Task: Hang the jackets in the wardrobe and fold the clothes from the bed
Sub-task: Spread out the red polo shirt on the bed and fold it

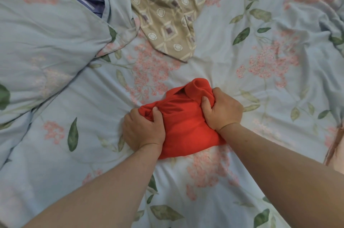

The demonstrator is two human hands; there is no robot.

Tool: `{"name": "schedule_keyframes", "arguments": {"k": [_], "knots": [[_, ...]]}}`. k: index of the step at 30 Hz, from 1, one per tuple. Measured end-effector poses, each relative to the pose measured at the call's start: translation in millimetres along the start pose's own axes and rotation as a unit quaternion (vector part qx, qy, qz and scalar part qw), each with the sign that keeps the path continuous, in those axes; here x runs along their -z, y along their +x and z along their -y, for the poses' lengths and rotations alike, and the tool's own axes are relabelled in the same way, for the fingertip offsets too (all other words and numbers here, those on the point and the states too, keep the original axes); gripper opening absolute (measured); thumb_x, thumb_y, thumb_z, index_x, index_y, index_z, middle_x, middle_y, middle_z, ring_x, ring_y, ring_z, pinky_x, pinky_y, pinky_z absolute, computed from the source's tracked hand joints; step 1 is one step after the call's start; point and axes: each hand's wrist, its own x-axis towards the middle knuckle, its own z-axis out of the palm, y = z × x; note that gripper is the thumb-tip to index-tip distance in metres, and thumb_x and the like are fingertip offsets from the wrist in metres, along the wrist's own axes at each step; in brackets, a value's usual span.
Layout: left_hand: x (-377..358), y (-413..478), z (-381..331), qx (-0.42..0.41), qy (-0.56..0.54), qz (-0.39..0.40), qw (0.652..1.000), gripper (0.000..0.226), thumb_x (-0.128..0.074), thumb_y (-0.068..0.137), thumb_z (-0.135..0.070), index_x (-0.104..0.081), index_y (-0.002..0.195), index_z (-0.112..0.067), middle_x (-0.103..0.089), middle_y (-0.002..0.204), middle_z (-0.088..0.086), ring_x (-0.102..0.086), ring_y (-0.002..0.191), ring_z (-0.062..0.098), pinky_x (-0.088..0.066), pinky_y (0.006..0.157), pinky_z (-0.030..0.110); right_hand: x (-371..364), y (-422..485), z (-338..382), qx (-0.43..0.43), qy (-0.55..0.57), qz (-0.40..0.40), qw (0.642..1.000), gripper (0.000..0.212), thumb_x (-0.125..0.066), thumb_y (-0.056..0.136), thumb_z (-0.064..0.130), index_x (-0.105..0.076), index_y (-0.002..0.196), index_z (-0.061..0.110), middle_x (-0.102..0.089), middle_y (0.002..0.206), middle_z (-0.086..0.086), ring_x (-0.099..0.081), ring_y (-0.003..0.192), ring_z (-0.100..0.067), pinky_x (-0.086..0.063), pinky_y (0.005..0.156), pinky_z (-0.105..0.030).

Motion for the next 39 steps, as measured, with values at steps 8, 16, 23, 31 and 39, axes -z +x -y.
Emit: {"name": "schedule_keyframes", "arguments": {"k": [8,16,23,31,39], "knots": [[-1,-2,3,-0.008,-0.006,-0.030,1.000,0.060,-0.037,0.075,-0.065,-0.056,0.094,-0.012,-0.062,0.098,0.010,-0.058,0.096,0.034,-0.043,0.080,0.042,1,-1,-1,-0.021,-0.017,-0.005,1.000,0.040,-0.025,0.085,0.062,-0.038,0.076,0.025,-0.030,0.055,0.012,-0.038,0.055,-0.023,-0.024,0.057,-0.032],[30,-9,15,-0.040,-0.044,0.063,0.996,0.059,-0.048,0.083,-0.065,-0.060,0.105,-0.012,-0.064,0.108,0.009,-0.059,0.104,0.033,-0.045,0.085,0.040,24,-28,23,-0.143,0.083,0.083,0.983,0.047,-0.033,0.093,0.059,-0.049,0.087,0.015,-0.051,0.073,0.003,-0.054,0.075,-0.029,-0.034,0.065,-0.034],[108,-69,68,0.191,-0.295,0.340,0.872,0.039,-0.065,0.089,-0.046,-0.069,0.109,-0.013,-0.073,0.104,0.005,-0.068,0.097,0.023,-0.053,0.080,0.030,73,-145,54,-0.359,0.304,0.242,0.849,0.063,-0.043,0.095,0.055,-0.060,0.122,0.000,-0.066,0.114,-0.017,-0.062,0.104,-0.033,-0.049,0.095,-0.042],[324,-139,103,0.269,-0.449,0.403,0.751,0.052,-0.080,0.072,-0.026,-0.064,0.119,-0.012,-0.073,0.110,0.014,-0.070,0.100,0.032,-0.056,0.085,0.044,231,-224,135,-0.361,0.514,0.337,0.702,0.043,-0.068,0.090,0.040,-0.061,0.118,0.008,-0.072,0.110,-0.016,-0.070,0.102,-0.033,-0.056,0.090,-0.053],[519,-189,89,0.161,-0.496,0.277,0.807,0.075,-0.086,0.046,-0.002,-0.062,0.115,-0.020,-0.075,0.103,0.009,-0.073,0.091,0.025,-0.058,0.068,0.032,403,-246,225,-0.120,0.521,0.313,0.785,0.053,-0.075,0.071,0.036,-0.061,0.121,0.034,-0.070,0.116,0.009,-0.069,0.102,-0.013,-0.055,0.089,-0.040]]}}
